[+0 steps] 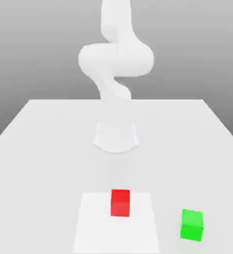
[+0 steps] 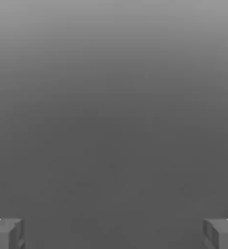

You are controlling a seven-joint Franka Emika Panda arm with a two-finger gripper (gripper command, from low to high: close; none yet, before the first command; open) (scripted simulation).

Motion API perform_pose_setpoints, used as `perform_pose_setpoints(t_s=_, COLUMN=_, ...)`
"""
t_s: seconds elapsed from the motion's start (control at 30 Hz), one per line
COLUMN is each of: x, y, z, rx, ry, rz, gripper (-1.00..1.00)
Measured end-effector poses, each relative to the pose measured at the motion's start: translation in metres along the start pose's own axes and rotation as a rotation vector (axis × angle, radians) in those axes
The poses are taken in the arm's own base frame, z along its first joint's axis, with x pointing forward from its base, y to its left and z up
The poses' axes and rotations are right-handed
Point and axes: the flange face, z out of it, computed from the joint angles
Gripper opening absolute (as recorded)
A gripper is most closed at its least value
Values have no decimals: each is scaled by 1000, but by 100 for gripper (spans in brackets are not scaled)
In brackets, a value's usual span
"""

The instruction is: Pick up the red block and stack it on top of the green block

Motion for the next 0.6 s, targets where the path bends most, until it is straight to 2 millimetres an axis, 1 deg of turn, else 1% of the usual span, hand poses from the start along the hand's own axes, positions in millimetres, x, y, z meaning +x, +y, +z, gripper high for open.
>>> perform_pose_setpoints(t_s=0.07, x=-12, y=8, z=53, rx=-63, ry=-46, rz=-2, gripper=0)
perform_pose_setpoints(t_s=0.17, x=-36, y=28, z=125, rx=-151, ry=-117, rz=-3, gripper=0)
perform_pose_setpoints(t_s=0.23, x=-55, y=46, z=168, rx=-207, ry=-166, rz=-1, gripper=0)
perform_pose_setpoints(t_s=0.33, x=-89, y=80, z=226, rx=-289, ry=-243, rz=2, gripper=0)
perform_pose_setpoints(t_s=0.43, x=-130, y=122, z=276, rx=-371, ry=-329, rz=9, gripper=0)
perform_pose_setpoints(t_s=0.5, x=-162, y=154, z=303, rx=-426, ry=-393, rz=15, gripper=0)
perform_pose_setpoints(t_s=0.57, x=-195, y=185, z=323, rx=-476, ry=-454, rz=22, gripper=0)
perform_pose_setpoints(t_s=0.6, x=-209, y=197, z=330, rx=-494, ry=-479, rz=24, gripper=0)
